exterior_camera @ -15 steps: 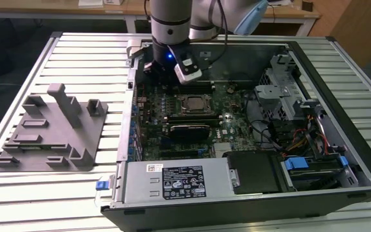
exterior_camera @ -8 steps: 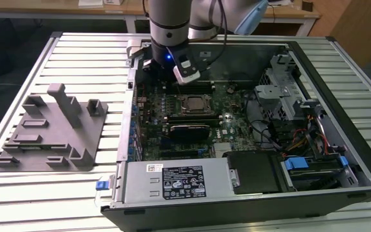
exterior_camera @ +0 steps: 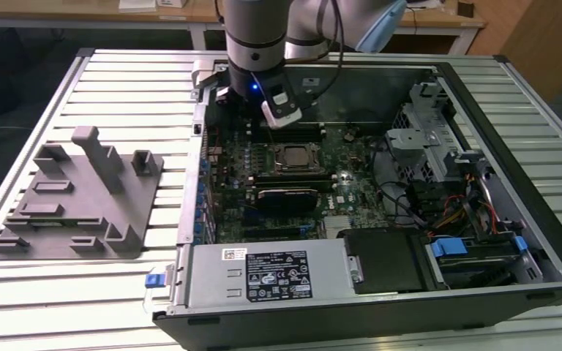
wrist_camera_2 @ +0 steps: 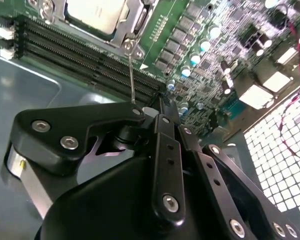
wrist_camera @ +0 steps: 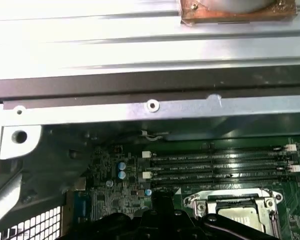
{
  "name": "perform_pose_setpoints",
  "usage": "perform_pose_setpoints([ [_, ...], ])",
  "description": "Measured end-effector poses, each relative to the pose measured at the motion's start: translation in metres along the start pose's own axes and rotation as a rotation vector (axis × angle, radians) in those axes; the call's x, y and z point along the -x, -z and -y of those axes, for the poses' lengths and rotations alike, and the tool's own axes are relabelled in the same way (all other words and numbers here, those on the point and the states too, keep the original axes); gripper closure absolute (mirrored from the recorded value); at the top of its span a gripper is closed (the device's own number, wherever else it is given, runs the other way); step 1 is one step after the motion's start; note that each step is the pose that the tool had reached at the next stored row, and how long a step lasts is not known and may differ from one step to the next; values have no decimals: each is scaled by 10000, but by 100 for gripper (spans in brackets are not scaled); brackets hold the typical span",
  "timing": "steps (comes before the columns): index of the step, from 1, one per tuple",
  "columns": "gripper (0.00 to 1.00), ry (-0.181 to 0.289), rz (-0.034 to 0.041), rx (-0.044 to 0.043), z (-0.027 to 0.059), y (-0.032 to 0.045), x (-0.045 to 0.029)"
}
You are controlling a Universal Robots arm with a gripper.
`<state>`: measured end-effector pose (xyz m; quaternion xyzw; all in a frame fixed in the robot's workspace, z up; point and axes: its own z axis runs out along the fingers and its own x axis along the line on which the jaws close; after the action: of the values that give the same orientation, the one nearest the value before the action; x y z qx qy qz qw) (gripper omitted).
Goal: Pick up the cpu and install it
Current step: 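Install the first cpu locking lever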
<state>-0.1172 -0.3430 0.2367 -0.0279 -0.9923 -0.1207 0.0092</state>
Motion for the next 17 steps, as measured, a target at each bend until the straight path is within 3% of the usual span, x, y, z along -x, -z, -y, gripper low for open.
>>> perform_pose_setpoints([
  [1, 89, 1, -3, 54, 0, 0, 0],
  [9, 89, 1, -3, 57, -2, 1, 32],
  [17, 89, 0, -2, 58, -15, 3, 257],
])
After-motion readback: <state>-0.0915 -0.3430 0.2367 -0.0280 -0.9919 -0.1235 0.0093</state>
